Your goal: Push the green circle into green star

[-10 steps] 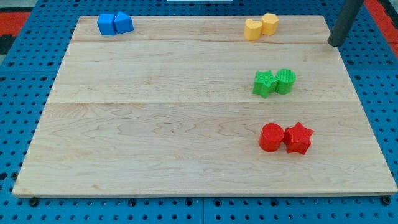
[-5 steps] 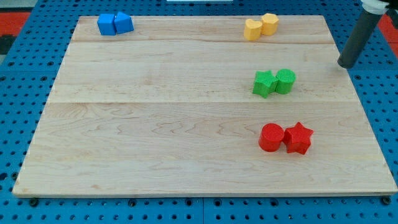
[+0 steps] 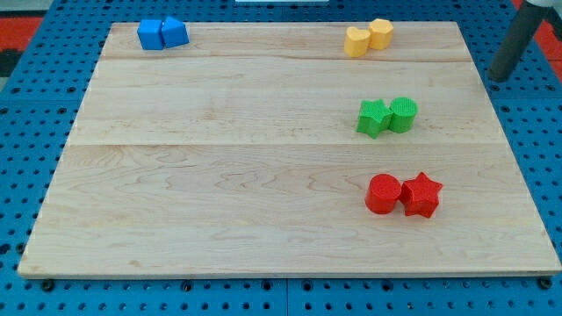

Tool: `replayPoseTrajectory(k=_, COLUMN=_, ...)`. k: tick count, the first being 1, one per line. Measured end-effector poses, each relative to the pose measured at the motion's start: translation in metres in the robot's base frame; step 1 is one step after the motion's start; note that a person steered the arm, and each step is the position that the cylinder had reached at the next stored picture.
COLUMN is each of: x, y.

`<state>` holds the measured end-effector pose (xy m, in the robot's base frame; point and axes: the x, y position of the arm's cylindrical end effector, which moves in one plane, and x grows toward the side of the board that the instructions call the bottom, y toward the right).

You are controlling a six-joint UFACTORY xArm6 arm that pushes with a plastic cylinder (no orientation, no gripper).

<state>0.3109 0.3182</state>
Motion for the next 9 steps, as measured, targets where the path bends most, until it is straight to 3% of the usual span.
replayPoseTrajectory(k=2, x=-0.080, y=-0.001)
replayPoseTrajectory(k=3, x=-0.120, y=-0.038)
replayPoseTrajectory(k=4, x=-0.108, y=-0.045)
replayPoseTrajectory(k=7, x=0.009, y=-0.160)
replayPoseTrajectory(k=8, x=0.034, y=-0.164)
replayPoseTrajectory(k=9, x=0.019, y=-0.161)
